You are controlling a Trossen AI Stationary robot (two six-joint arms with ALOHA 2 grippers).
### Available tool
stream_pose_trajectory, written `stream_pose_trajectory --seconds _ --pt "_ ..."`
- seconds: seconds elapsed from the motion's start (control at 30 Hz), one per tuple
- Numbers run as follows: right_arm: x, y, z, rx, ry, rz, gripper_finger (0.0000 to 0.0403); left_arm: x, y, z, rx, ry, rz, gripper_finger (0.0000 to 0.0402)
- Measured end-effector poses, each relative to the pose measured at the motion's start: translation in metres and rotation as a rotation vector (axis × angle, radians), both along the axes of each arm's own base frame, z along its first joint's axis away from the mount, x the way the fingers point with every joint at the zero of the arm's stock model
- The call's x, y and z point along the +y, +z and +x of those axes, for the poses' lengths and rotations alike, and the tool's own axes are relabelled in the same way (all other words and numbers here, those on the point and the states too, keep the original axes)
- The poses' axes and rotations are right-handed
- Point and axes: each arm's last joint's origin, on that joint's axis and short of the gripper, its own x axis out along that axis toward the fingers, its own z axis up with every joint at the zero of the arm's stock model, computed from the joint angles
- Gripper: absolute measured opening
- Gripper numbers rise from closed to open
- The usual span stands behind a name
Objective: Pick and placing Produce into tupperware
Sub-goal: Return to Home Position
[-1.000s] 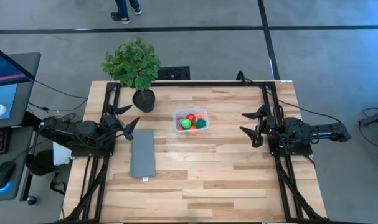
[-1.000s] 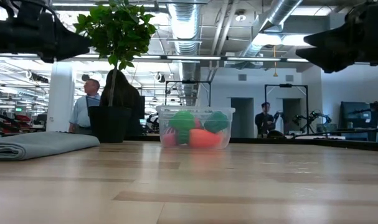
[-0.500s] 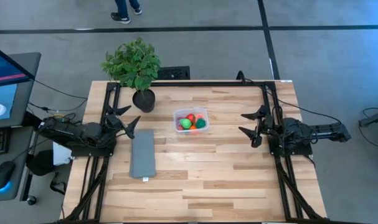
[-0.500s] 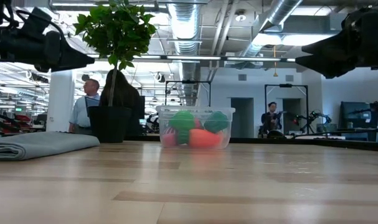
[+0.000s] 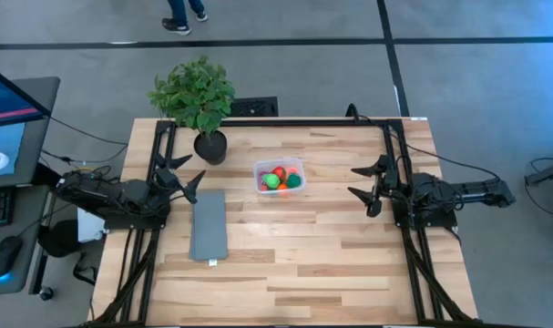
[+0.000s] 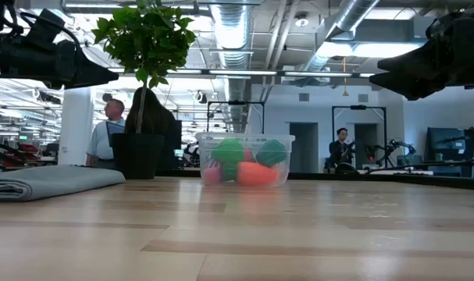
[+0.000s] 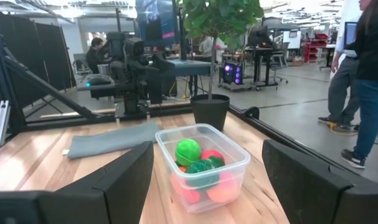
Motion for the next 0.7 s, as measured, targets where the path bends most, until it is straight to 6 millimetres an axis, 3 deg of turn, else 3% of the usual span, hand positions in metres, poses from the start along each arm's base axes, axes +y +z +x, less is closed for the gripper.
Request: stream_pose_trajectory --seconds 0.7 --pt "0.0001 -0.0002 0.0001 0.002 0.001 0.000 0.0324 0.0002 -0.0001 -0.0001 0.012 0.008 0.012 0.0320"
